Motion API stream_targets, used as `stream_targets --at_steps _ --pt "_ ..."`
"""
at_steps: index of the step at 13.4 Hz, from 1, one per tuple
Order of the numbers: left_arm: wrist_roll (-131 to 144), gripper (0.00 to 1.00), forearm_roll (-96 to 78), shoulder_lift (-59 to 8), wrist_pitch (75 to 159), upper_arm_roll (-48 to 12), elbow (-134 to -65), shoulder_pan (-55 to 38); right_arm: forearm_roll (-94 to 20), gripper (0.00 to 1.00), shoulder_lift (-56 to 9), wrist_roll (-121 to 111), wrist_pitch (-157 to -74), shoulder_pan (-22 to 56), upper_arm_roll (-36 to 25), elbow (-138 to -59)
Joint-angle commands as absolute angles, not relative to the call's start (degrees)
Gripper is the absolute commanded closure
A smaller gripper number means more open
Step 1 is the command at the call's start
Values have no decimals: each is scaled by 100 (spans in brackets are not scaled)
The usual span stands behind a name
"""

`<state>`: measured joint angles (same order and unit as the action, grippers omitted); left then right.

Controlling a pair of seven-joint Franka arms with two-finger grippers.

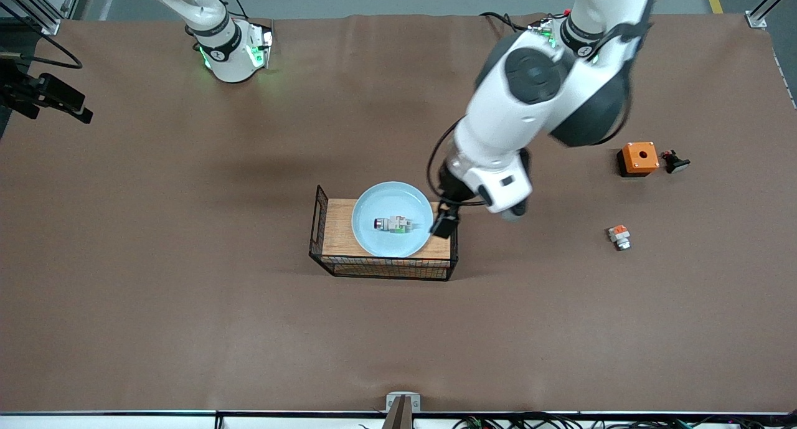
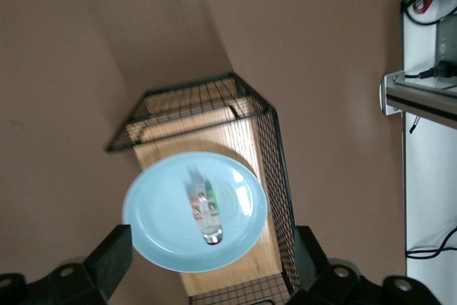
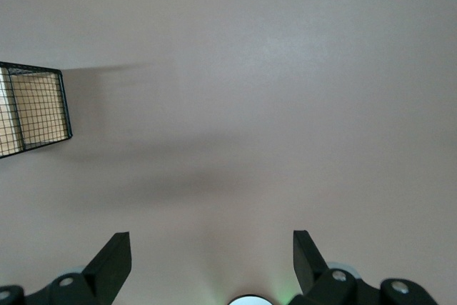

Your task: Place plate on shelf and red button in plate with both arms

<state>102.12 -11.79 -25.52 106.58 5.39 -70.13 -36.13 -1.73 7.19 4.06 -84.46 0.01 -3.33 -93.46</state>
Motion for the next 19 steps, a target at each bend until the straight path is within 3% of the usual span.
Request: stream_targets --at_steps 1,8,13,19 --pt "9232 0 -1528 -1830 9978 527 -7417 -3070 -316 0 879 457 -8613 44 -413 -9519" --pt "3945 0 -1538 -335 8895 545 -8551 -1619 -150 0 879 360 -8675 53 -378 -9510" --pt "2068 0 -476 -158 8807 589 -8543 -1082 9 0 879 -96 -8692 35 -396 -9501" --pt "476 0 -449 -167 8762 571 -8552 -308 -44 0 879 -114 -8684 44 -396 -9518"
